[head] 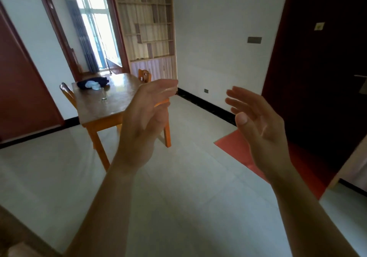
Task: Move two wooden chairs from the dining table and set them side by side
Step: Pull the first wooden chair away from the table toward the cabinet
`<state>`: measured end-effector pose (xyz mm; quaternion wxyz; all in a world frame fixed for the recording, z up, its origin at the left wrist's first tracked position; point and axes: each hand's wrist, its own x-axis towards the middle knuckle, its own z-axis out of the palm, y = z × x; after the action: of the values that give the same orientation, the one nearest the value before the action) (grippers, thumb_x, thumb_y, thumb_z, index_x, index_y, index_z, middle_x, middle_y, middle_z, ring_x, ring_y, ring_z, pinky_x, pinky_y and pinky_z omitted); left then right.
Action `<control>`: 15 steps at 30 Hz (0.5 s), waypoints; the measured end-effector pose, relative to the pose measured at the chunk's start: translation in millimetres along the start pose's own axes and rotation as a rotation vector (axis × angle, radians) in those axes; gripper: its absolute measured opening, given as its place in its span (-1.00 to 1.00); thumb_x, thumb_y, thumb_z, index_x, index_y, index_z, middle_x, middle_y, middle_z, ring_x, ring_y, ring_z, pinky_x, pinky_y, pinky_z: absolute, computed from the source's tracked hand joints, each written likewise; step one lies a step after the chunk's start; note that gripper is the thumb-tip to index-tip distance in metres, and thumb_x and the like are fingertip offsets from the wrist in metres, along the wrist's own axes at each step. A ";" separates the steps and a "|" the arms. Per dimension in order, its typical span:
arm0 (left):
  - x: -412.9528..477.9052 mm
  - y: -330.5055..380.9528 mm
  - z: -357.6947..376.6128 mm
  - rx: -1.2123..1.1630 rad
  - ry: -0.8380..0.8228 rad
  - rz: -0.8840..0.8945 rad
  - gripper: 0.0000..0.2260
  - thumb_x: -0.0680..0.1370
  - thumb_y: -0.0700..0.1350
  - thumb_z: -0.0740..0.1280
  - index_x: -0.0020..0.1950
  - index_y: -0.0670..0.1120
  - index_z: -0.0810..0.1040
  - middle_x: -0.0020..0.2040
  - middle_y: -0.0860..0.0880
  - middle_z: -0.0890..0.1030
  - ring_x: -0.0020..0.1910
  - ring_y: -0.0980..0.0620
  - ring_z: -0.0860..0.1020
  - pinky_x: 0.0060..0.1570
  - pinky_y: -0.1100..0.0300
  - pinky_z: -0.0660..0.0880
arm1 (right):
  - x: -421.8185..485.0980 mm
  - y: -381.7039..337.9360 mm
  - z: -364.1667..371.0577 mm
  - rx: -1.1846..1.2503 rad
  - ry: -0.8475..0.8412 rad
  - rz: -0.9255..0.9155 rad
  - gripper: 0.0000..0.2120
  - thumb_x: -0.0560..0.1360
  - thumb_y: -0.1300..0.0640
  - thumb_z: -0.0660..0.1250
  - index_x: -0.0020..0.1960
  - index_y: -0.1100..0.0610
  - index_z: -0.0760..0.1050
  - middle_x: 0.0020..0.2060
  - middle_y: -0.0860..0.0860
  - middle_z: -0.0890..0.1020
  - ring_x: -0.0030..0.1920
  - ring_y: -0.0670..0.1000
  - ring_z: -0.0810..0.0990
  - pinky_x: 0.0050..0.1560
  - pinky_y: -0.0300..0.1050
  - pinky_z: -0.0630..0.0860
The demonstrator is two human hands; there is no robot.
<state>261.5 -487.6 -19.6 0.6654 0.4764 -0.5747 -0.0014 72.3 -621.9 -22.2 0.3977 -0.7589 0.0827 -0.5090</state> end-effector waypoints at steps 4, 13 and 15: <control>58.2 -63.2 -5.0 0.016 0.024 -0.104 -0.45 0.44 0.52 0.33 0.39 0.40 0.49 0.19 0.54 0.59 0.27 0.45 0.55 0.33 0.30 0.49 | 74.3 61.6 11.9 0.046 -0.046 0.000 -0.36 0.52 -0.21 0.28 0.46 0.16 0.43 0.39 0.00 0.57 0.36 -0.06 0.57 0.39 0.07 0.51; 174.5 -243.4 -29.8 0.011 0.184 -0.029 -0.65 0.53 0.45 0.30 0.27 0.42 0.61 0.29 0.30 0.66 0.34 0.13 0.62 0.24 0.25 0.55 | 228.6 233.4 79.0 0.091 -0.145 -0.019 -0.41 0.53 -0.14 0.26 0.46 0.17 0.43 0.38 0.01 0.57 0.35 -0.04 0.58 0.39 0.11 0.51; 207.7 -287.0 -32.8 0.053 0.131 0.011 -0.67 0.62 0.36 0.25 0.36 0.39 0.54 0.35 0.33 0.61 0.38 0.19 0.58 0.27 0.31 0.52 | 267.7 267.6 90.8 0.082 -0.146 -0.013 -0.39 0.52 -0.13 0.26 0.46 0.18 0.42 0.39 0.03 0.56 0.36 -0.02 0.57 0.39 0.16 0.50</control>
<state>513.8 -737.7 -39.7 0.6887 0.4897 -0.5325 0.0485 348.6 -896.0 -32.2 0.4299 -0.7776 0.0277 -0.4580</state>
